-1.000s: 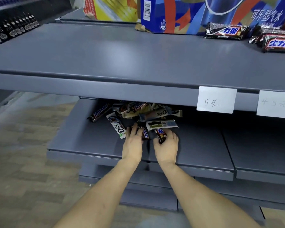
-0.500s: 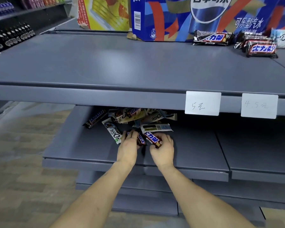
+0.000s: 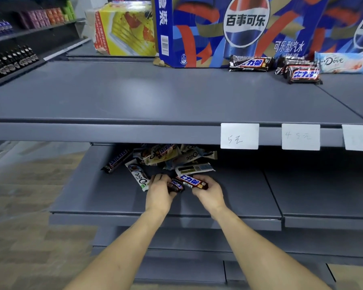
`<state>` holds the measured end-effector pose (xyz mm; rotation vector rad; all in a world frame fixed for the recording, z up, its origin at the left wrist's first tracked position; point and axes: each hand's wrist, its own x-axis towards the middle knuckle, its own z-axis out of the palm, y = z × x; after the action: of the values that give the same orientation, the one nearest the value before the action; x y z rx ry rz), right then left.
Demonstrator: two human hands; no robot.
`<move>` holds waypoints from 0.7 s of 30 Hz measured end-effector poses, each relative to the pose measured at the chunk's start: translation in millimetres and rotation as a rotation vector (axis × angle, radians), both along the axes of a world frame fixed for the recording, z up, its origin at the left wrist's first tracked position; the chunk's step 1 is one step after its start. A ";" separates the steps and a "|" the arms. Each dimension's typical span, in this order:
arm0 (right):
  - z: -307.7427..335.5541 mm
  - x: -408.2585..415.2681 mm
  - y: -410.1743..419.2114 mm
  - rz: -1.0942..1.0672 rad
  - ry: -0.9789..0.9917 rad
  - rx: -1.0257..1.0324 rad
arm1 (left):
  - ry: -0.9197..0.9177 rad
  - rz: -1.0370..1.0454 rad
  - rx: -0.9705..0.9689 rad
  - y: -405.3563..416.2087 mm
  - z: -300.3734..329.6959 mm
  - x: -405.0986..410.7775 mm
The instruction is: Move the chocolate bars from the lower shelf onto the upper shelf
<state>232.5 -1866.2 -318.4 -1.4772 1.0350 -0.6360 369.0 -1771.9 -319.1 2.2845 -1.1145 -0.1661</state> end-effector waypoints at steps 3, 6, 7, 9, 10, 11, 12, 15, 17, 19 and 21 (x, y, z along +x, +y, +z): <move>3.5 -4.1 -3.1 0.027 0.019 0.012 | 0.013 -0.007 0.010 2.6 1.8 -1.9; 2.1 -8.8 -6.9 0.081 0.073 -0.035 | -0.068 -0.011 0.147 8.1 2.4 -3.5; 0.3 -10.1 -8.2 0.102 0.108 -0.073 | -0.088 -0.021 0.170 9.9 2.9 -3.5; -2.6 -11.8 -9.7 0.116 0.197 -0.185 | -0.139 -0.063 0.160 13.8 5.6 -2.5; -4.8 -12.4 -10.9 0.103 0.261 -0.264 | -0.181 -0.088 0.142 15.2 6.9 -1.3; -7.3 -13.8 -11.9 0.082 0.332 -0.349 | -0.221 -0.112 0.126 16.6 7.7 -0.4; -9.7 -16.8 -12.6 0.057 0.394 -0.423 | -0.250 -0.130 0.114 17.3 7.7 0.8; -17.7 -32.0 -15.9 0.021 0.457 -0.521 | -0.308 -0.173 0.121 18.4 2.7 1.8; -19.8 -41.3 -18.3 0.058 0.439 -0.521 | -0.329 -0.192 0.118 18.5 -2.9 0.4; -15.7 -45.7 -20.1 0.084 0.394 -0.477 | -0.347 -0.188 0.081 16.9 -7.4 -1.1; -9.7 -46.4 -22.4 0.072 0.343 -0.404 | -0.346 -0.180 0.047 14.3 -9.7 -2.5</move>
<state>186.2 -1888.6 -328.1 -2.0205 1.1508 -0.5730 366.5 -1757.6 -328.8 2.3083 -1.5060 0.1417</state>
